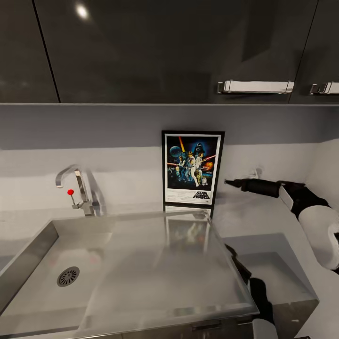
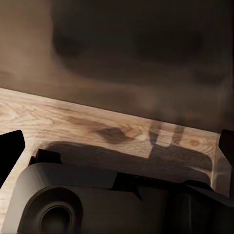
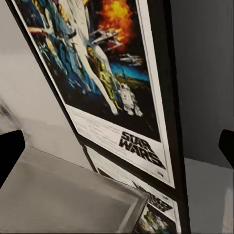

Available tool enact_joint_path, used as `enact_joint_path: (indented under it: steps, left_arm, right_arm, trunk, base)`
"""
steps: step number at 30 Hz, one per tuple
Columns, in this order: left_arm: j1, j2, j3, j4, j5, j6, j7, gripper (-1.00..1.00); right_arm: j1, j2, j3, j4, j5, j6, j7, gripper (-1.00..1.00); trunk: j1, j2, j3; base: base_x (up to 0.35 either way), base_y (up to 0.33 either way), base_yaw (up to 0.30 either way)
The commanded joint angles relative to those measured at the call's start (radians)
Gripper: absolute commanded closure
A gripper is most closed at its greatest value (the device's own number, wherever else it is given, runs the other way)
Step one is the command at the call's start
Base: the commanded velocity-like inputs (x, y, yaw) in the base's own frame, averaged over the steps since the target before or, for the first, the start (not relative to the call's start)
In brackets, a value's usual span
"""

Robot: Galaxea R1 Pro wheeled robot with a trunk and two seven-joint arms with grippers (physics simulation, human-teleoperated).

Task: Pick up the poster from the kitchen countertop and hang it on one of the wall nails in the kitchen.

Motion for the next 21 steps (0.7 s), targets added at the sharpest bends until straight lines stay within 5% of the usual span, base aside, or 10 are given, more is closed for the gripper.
enact_joint_path:
  steps: [1,21]
  left_arm:
    - [0.000,0.000,0.003,0.000,-0.003,-0.003,-0.005,-1.00]
    - [0.000,-0.001,0.002,0.000,-0.002,-0.006,-0.010,-1.00]
  right_arm:
    - [0.000,0.000,-0.002,0.012,0.004,0.002,0.005,-1.00]
    - [0.002,-0.001,0.021,0.159,0.004,-0.179,0.075,-1.00]
  trunk:
    - [0.000,-0.001,-0.001]
    - [0.000,-0.001,-0.001]
  base:
    - [0.000,0.000,0.000]
    - [0.000,0.000,0.000]
